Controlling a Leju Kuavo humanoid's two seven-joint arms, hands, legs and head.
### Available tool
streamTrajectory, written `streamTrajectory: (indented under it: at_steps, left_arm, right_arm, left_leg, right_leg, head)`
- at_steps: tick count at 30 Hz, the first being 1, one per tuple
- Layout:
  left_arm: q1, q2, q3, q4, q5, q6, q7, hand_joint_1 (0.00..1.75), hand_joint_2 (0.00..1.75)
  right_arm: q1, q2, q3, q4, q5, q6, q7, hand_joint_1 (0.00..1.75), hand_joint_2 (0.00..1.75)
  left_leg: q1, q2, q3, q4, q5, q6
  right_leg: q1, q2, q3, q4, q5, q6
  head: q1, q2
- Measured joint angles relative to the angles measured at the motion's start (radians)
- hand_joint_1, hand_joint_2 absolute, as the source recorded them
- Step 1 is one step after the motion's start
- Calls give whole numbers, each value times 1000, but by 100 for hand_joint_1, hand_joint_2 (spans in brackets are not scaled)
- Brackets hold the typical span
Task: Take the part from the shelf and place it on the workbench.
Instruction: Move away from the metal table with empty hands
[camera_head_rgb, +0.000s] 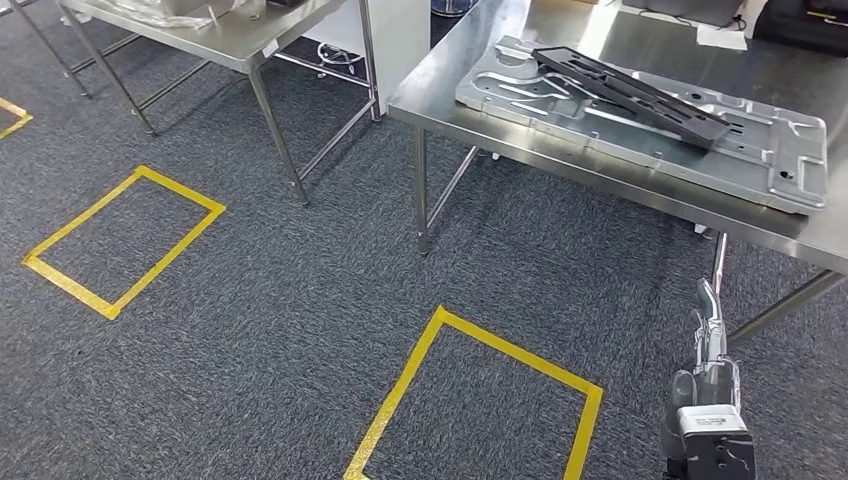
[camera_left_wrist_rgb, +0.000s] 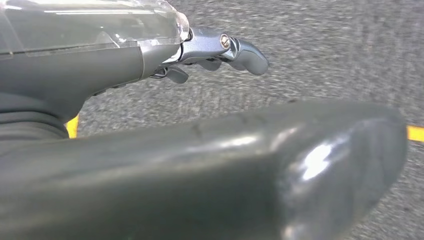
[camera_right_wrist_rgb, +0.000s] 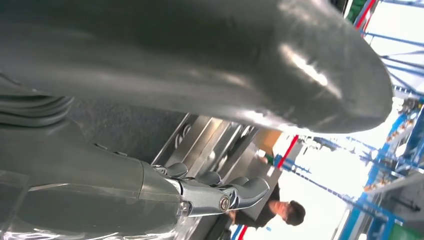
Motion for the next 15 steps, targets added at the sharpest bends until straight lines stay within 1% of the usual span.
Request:
streamTrajectory:
  at_steps: [1, 2, 3, 4, 5, 6, 7, 8, 9, 10, 11, 12, 13, 14, 15]
  left_arm:
    - [0, -1, 7, 0, -8, -5, 2, 0, 0]
    - [0, -2, 15, 0, -15, -11, 5, 0, 0]
    - [-1, -3, 22, -1, -23, -15, 7, 0, 0]
    - [-1, -5, 29, -2, -30, -19, 9, 0, 0]
    - [-1, -7, 37, -3, -37, -22, 9, 0, 0]
    - [0, -10, 45, -3, -43, -25, 9, 0, 0]
    - [0, -13, 52, -4, -48, -27, 8, 0, 0]
    - [-1, -16, 59, -4, -52, -28, 7, 0, 0]
    - [-2, -19, 64, -4, -56, -28, 5, 0, 0]
    - [-4, -21, 68, -5, -59, -29, 4, 0, 0]
    - [-6, -23, 73, -6, -64, -30, 4, 0, 0]
    - [-7, -25, 79, -6, -71, -31, 3, 0, 0]
    - [-7, -27, 86, -7, -78, -33, 3, 0, 0]
    - [-6, -29, 93, -7, -86, -35, 3, 0, 0]
    - [-6, -31, 101, -7, -93, -36, 3, 0, 0]
  right_arm:
    - [1, 2, 0, 0, 0, 2, 1, 0, 0]
    - [1, 4, 0, 0, 0, 5, 2, 0, 0]
    - [2, 6, 0, 0, 1, 8, 3, 0, 0]
    - [2, 7, 0, 0, 3, 10, 3, 0, 0]
    - [2, 9, 0, 0, 7, 12, 3, 0, 0]
    - [1, 10, 0, 0, 11, 13, 3, 0, 0]
    - [1, 10, 0, 0, 16, 14, 2, 0, 0]
    - [2, 11, 0, -1, 20, 13, 1, 0, 0]
    - [2, 11, 0, -1, 24, 13, 0, 0, 0]
    - [3, 11, 0, -1, 27, 12, 1, 0, 0]
    - [4, 12, 0, 0, 29, 12, 2, 0, 0]
    - [5, 12, 0, 0, 32, 11, 4, 0, 0]
    - [6, 12, 0, 1, 35, 10, 6, 0, 0]
    - [7, 12, 0, 1, 36, 10, 8, 0, 0]
    - [9, 12, 0, 2, 37, 8, 10, 0, 0]
  left_leg:
    - [0, 20, 45, -76, 23, 1]
    - [-3, 38, 81, -138, 40, 6]
    - [-7, 53, 102, -177, 47, 12]
    - [-11, 60, 107, -191, 45, 18]
    - [-13, 53, 103, -193, 47, 25]
    - [-11, 44, 100, -198, 48, 31]
    - [-9, 34, 99, -204, 51, 38]
    - [-7, 25, 97, -209, 55, 45]
    - [-5, 16, 97, -212, 60, 51]
    - [-6, 7, 93, -212, 62, 56]
    - [-8, -4, 90, -212, 64, 59]
    - [-9, -15, 87, -211, 65, 60]
    - [-10, -28, 86, -210, 66, 61]
    - [-11, -40, 87, -208, 67, 61]
    - [-11, -53, 88, -207, 67, 60]
  right_leg:
    - [1, -9, 0, 3, -2, 4]
    - [2, -18, 0, 7, -5, 9]
    - [4, -25, 0, 9, -6, 14]
    - [6, -33, 0, 11, -7, 19]
    - [8, -41, 0, 11, -6, 24]
    - [8, -42, 1, 11, -9, 31]
    - [6, -30, -2, 19, -17, 37]
    - [5, -9, -12, 42, -35, 42]
    - [3, 18, -33, 87, -64, 45]
    - [2, 41, -65, 152, -99, 46]
    - [2, 52, -102, 224, -130, 46]
    - [2, 56, -132, 281, -146, 46]
    - [3, 58, -146, 306, -142, 44]
    - [3, 60, -141, 289, -117, 42]
    - [3, 67, -117, 233, -76, 38]
  head:
    - [0, 0]
    - [0, 0]
    - [1, 0]
    - [1, 0]
    - [2, 0]
    - [2, 0]
    - [2, 0]
    - [3, 0]
    - [3, 0]
    - [4, 0]
    - [4, 0]
    - [5, 0]
    - [4, 0]
    - [4, 0]
    - [4, 0]
